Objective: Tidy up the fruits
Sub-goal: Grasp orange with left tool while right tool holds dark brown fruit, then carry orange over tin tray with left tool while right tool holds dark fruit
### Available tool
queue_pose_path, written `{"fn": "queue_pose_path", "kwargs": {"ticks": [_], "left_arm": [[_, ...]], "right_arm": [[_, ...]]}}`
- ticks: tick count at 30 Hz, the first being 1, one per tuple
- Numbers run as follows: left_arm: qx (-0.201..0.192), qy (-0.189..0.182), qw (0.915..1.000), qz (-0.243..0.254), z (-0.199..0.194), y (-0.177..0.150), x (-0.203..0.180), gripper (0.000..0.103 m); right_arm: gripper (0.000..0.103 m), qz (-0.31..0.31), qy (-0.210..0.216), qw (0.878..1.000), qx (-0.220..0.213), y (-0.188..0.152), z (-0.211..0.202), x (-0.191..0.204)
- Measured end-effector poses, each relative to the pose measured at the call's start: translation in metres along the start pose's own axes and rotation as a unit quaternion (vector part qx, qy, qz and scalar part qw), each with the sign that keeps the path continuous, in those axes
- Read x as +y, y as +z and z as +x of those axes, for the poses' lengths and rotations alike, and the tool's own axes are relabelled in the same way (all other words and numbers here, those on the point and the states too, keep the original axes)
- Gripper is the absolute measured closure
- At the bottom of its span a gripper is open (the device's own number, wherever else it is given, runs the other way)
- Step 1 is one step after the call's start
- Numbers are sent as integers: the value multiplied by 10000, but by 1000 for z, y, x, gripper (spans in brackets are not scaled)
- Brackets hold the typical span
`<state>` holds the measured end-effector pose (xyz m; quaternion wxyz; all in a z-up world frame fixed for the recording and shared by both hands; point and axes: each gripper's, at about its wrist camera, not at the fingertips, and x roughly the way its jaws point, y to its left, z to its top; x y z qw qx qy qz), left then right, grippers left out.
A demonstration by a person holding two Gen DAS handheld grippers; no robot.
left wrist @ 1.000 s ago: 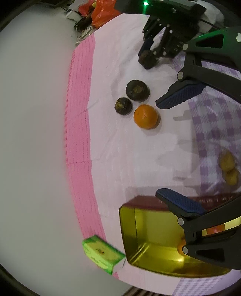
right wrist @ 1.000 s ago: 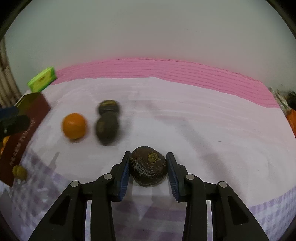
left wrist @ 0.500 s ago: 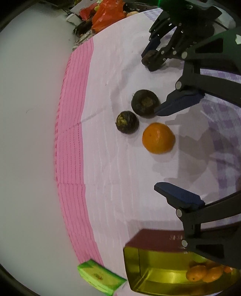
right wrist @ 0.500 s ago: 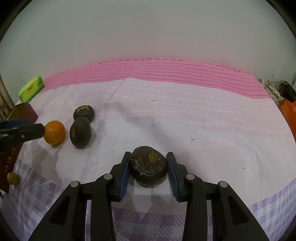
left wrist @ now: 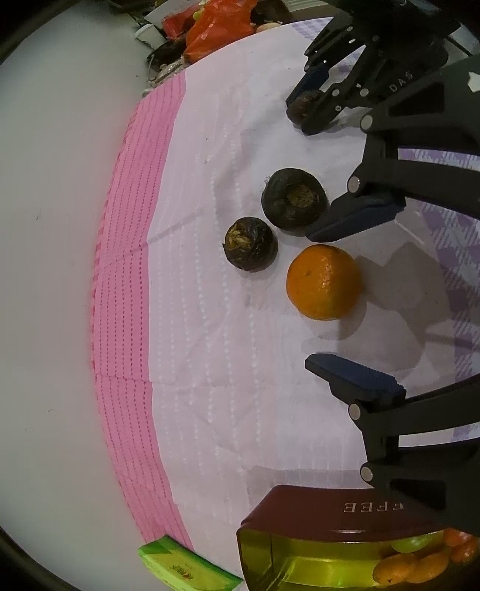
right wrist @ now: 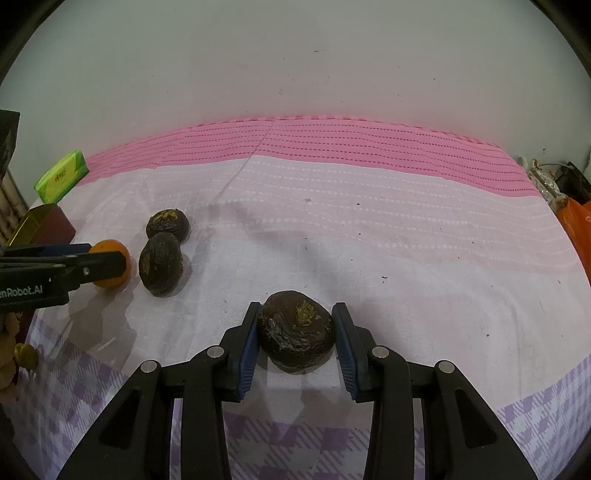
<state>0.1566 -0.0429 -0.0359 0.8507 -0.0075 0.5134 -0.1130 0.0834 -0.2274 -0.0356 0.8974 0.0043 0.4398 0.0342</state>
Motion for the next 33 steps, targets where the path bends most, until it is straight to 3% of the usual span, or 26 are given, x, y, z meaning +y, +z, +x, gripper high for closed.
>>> {"fn": "queue_pose_path", "kwargs": {"ticks": [5,7,18,33], "left_arm": [[27,-86,10000,-11,3,1,-1,56],[19,-107,9999,32,2,-1,-3,65],[-20,-39,9999,131,-12,-13,-6,66],[-424,33,9991,-31,-81,-27,9,66]], "right_arm": [[64,-8,-15,10000,2,0,1,1],[64,-10,-15,10000,2,0,1,1],[64,-21,-35,10000,4,0,1,2],[64,-82,-101,9999,12,0,3,3]]}}
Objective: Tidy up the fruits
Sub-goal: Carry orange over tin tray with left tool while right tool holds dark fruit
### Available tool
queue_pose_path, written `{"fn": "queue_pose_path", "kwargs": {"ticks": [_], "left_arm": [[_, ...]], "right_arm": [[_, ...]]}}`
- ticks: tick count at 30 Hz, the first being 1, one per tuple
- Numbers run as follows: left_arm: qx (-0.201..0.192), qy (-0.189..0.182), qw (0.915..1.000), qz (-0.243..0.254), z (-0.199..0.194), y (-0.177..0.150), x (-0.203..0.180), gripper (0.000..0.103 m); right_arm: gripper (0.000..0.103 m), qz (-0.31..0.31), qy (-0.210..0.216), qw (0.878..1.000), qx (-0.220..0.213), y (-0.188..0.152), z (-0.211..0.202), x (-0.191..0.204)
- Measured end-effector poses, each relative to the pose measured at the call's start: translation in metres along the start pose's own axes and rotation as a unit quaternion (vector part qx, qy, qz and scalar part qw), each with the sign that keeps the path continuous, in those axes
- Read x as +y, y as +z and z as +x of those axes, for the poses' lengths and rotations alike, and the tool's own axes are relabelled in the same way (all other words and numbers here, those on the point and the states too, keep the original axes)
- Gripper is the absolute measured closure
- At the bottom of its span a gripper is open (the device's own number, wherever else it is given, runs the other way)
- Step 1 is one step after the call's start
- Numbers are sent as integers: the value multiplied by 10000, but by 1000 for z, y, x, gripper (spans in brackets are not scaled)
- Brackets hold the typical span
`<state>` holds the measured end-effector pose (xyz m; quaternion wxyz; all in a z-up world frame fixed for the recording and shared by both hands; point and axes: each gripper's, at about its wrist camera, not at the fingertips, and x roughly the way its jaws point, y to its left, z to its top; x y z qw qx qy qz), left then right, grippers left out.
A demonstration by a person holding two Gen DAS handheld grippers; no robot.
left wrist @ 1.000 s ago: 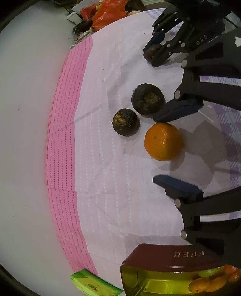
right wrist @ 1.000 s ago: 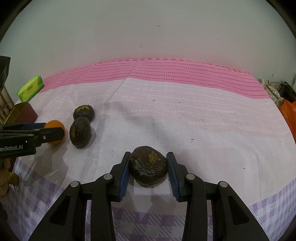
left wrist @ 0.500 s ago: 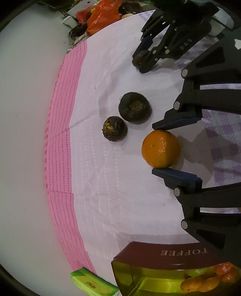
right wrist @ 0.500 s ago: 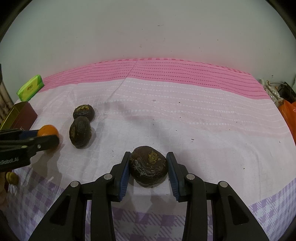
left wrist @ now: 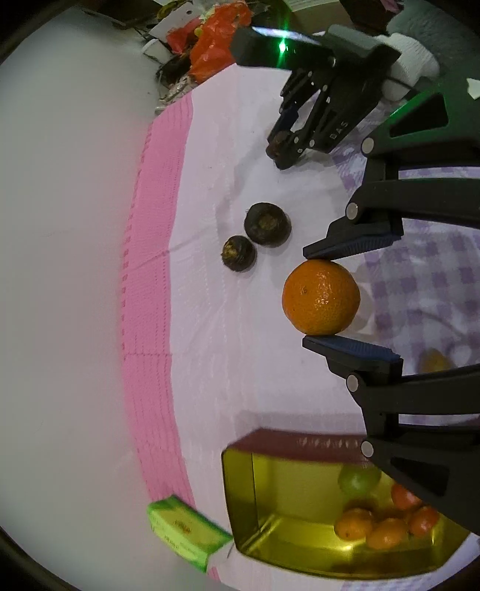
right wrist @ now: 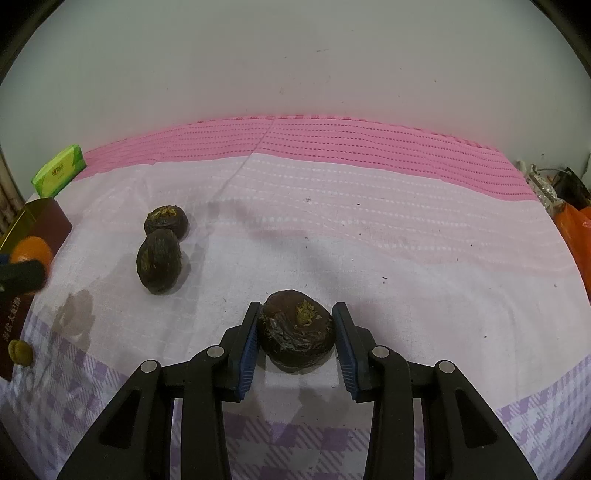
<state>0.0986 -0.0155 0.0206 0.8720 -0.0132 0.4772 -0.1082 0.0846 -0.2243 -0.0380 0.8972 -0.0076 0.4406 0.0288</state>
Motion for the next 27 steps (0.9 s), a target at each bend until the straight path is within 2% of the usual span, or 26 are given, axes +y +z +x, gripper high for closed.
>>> {"fn": "queue_pose_path", "kwargs": {"ticks": [6,12,17,27], "left_arm": [[-251,209,9994,-79,-32,2,23,66],[-415,609,9971,-203,-52,-4,62,66],[-367,830,9946,-502,-59,-16,97,66],[-165,1088,9908,-783,-64,-44,135,66]], "right_arm": [[64,-5,-10,10000,-1,0,0,0],[64,-16,-24,10000,-1,0,0,0],[64,-22,-30,10000,-2,0,0,1],[64,-29,-27,10000,0,0,0,-1]]}}
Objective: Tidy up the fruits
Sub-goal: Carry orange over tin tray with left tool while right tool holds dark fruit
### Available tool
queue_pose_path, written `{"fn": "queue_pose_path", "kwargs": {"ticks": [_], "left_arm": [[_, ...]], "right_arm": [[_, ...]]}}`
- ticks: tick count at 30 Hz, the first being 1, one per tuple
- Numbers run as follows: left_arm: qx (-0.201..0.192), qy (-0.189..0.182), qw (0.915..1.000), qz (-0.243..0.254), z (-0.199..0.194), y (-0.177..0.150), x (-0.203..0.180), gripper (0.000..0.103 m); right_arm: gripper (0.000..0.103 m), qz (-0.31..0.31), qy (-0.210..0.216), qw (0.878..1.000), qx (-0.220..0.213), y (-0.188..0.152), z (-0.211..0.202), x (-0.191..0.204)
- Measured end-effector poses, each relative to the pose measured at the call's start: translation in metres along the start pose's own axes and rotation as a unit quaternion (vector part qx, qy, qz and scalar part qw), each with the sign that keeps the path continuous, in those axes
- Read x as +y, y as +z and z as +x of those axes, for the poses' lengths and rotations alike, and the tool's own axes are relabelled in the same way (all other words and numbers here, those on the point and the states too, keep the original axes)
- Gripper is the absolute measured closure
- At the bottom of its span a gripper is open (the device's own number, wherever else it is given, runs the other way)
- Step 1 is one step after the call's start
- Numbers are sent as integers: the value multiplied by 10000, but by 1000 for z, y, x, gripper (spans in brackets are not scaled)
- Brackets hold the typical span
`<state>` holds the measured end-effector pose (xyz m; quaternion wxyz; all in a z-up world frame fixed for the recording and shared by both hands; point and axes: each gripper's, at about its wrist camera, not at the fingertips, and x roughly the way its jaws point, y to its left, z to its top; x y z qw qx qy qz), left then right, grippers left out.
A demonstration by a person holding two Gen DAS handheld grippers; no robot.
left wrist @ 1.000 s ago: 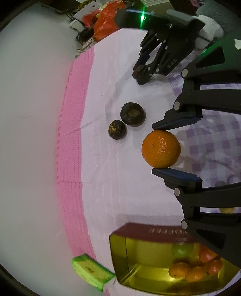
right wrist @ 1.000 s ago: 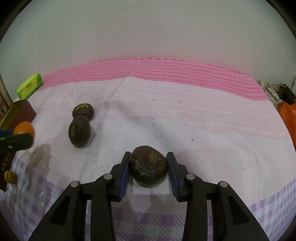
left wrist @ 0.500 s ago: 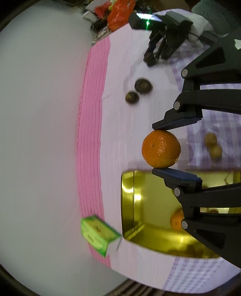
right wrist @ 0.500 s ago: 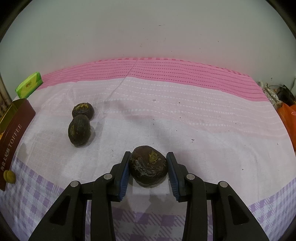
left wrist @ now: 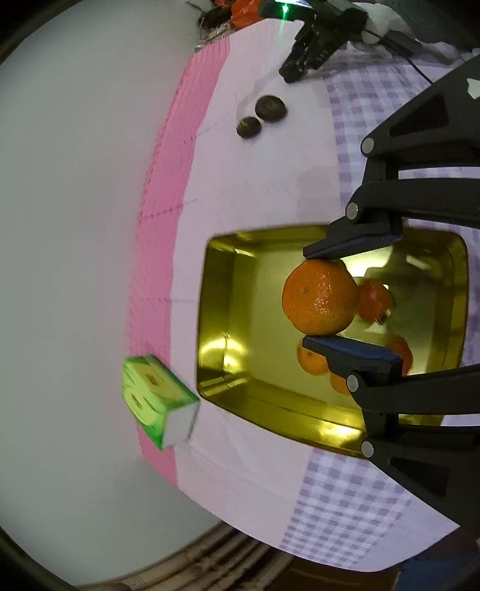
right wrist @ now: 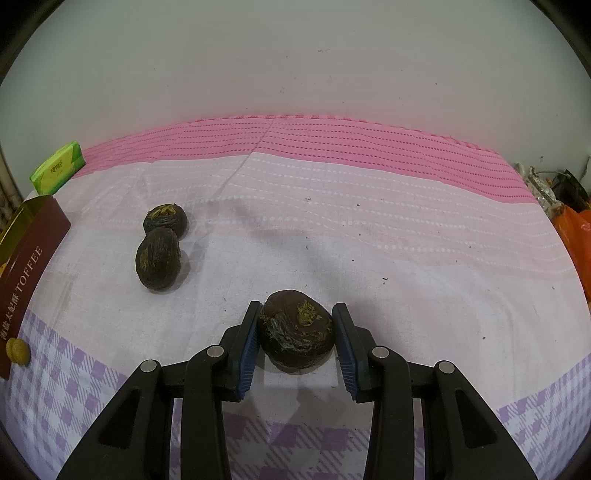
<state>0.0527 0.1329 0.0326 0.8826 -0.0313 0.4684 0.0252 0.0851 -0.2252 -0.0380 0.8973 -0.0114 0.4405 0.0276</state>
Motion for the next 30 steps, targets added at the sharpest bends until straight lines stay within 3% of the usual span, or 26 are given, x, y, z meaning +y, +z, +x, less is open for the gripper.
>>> {"fn": "queue_pose_path", "kwargs": {"ticks": [16,30], "left_arm": [[436,66,9986,-303,13,-32,26,66],[652,122,9972,-339,29,-36,30,65]], "right_arm": [[64,5,2,10000,0,0,0,0],[64,-7,-20,10000,-2,0,0,0]]}}
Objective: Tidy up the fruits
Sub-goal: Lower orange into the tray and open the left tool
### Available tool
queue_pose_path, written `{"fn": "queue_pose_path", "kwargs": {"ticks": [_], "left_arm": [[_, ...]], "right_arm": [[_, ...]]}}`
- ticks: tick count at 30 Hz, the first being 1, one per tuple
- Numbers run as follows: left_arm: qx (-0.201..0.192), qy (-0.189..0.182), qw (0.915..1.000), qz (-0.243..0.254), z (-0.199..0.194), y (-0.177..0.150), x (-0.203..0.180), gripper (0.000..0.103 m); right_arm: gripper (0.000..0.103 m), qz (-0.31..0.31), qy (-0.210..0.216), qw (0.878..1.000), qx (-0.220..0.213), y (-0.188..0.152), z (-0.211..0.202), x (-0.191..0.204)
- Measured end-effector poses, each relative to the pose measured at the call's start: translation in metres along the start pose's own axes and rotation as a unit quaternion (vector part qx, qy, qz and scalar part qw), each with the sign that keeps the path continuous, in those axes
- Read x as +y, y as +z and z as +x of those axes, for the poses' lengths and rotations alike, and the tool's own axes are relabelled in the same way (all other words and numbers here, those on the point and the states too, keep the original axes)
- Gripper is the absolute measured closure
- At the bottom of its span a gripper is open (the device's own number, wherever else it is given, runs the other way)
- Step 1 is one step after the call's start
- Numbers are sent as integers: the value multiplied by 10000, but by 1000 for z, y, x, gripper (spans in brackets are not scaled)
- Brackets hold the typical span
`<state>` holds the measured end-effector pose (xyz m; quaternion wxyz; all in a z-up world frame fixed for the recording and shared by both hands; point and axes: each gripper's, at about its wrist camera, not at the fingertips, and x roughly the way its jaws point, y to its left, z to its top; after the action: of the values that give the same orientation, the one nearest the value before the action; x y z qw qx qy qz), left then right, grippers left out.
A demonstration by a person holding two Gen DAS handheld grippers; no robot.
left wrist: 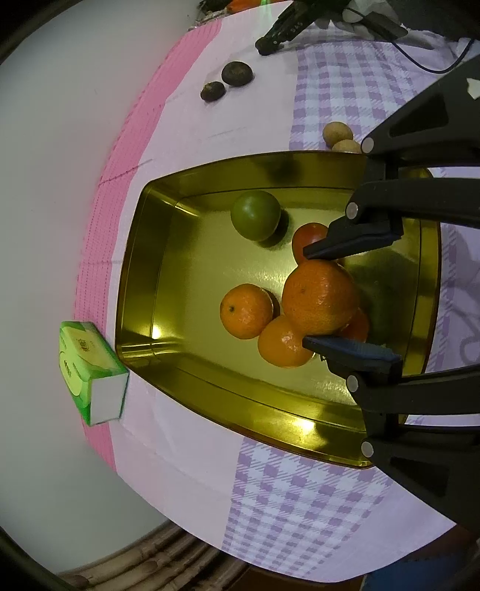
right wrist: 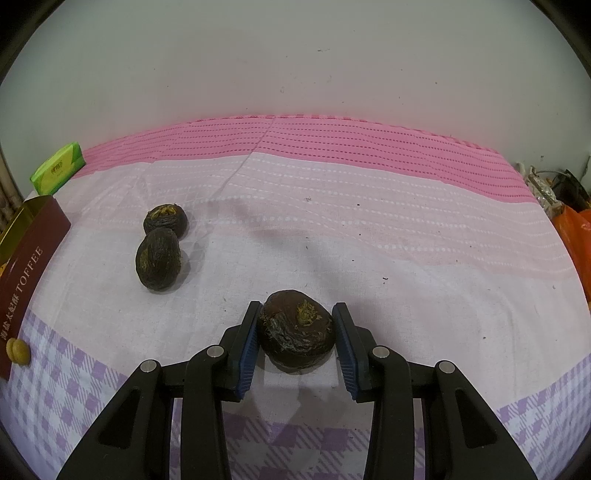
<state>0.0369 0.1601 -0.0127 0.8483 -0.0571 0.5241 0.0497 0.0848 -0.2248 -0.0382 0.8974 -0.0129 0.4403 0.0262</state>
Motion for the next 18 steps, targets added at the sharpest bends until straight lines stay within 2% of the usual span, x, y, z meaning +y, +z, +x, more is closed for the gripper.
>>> {"fn": "queue_pose_path", "kwargs": {"ticks": [18], "left_arm": [[-4,-51,10000,-44,1,0,2,64]], "right_arm": [[64,-12,-23,10000,-8,0,0,1]]}}
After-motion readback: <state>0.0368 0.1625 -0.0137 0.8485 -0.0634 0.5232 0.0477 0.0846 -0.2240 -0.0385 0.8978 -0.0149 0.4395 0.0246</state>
